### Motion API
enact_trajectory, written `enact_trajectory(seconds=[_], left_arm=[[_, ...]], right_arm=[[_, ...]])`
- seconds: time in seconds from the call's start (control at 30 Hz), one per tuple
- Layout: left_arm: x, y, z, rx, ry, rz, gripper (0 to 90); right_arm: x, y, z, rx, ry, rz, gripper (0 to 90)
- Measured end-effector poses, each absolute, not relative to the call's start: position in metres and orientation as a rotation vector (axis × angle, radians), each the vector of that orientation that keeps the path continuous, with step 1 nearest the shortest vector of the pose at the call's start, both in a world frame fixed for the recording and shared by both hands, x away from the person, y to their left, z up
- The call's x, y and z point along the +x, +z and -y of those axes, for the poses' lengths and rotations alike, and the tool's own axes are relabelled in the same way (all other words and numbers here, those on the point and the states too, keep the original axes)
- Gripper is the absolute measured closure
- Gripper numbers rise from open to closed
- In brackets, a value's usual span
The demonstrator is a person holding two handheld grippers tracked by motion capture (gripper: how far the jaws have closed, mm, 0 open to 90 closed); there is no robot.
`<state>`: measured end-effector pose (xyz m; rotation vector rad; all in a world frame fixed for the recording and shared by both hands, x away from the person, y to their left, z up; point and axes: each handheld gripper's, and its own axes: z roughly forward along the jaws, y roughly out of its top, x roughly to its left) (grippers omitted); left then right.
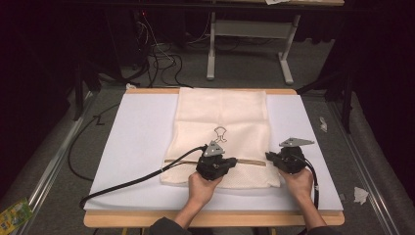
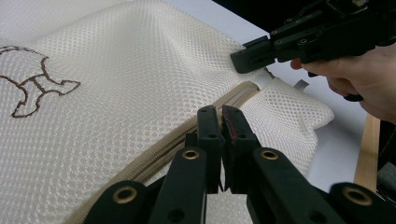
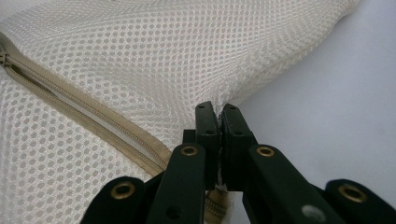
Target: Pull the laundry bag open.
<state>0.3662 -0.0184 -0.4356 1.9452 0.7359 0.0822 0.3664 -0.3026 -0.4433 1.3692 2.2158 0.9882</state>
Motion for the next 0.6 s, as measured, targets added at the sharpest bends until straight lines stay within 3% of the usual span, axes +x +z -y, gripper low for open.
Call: enact_trajectory(seconds=[0.6], left_arm=[[0.365,-0.436,-0.004,1.922,0.091,-0.763,87.1]], right_arm=[[0.365,-0.445,0.303,1.360,0.957,-2.241,88.6]])
